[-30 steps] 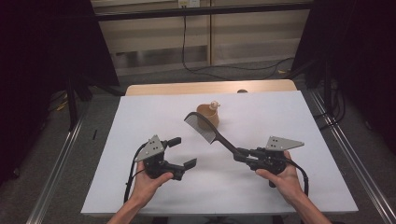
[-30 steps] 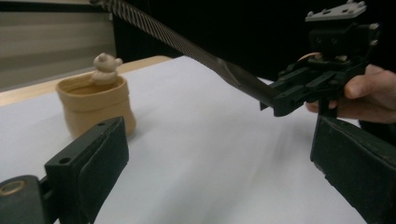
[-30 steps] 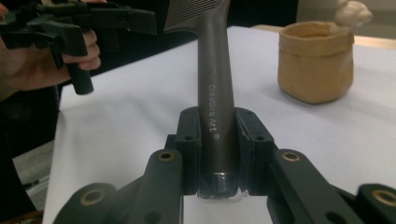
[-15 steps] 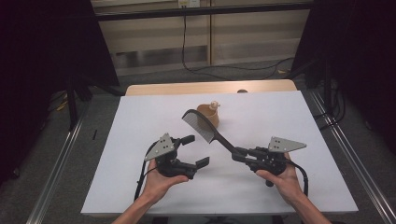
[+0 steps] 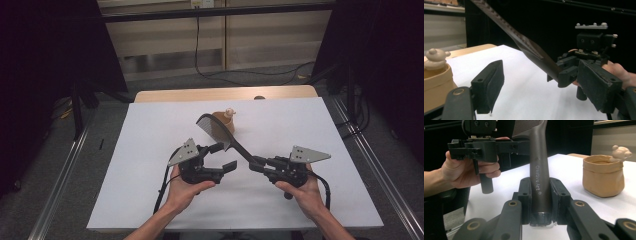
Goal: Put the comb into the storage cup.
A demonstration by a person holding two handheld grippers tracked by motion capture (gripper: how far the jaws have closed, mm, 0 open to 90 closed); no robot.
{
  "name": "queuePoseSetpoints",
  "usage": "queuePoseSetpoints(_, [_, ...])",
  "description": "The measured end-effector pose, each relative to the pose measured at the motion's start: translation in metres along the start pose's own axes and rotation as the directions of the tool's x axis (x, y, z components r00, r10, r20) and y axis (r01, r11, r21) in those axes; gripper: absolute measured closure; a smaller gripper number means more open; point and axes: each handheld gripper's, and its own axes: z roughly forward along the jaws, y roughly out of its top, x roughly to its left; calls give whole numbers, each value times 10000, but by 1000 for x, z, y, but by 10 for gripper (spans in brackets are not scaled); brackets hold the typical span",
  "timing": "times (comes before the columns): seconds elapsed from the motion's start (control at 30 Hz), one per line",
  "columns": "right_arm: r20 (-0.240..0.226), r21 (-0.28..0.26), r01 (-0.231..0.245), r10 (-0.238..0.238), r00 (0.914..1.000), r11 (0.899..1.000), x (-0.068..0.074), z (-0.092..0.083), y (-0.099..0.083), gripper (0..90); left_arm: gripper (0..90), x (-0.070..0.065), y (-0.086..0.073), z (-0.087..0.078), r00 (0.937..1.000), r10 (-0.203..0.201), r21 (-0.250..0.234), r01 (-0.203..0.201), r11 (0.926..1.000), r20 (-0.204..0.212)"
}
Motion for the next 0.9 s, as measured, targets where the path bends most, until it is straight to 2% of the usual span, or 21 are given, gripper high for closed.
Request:
queuePoseSetpoints(0.1, [204,-31,77,-76,9998,10000,0,-1,1,727,279,-4,0,5,9998,-151,74,152,9999,-125])
queuePoseSetpoints(0.23, [129,-70,43,-42,9999,10000,0,0,1,727,356,-9,1,14,9998,-182,80,181,9998,79])
queuePoseSetpoints(0.37, [63,-214,-8,9,10000,9998,1,-1,2,727,429,-7,2,15,9993,-356,-14,356,9994,132])
queuePoseSetpoints(0.47, [189,-236,-26,30,9998,9997,1,-2,2,727,476,-4,2,15,9983,-588,-113,588,9982,-15])
queuePoseSetpoints(0.53, [144,-273,-55,59,9999,9996,0,-2,2,727,507,-5,1,17,9972,-732,-170,735,9972,147])
queuePoseSetpoints(0.57, [132,-255,-60,63,9999,9997,0,-1,2,727,531,-5,1,18,9977,-667,-112,669,9977,129])
queuePoseSetpoints(0.8, [86,-292,-80,82,9999,9995,1,0,1,727,559,0,2,23,9929,-1188,-616,1183,9911,-52])
queuePoseSetpoints(0.9, [123,-316,-88,92,9999,9995,1,0,1,727,585,1,5,24,9913,-1318,-670,1315,9890,0])
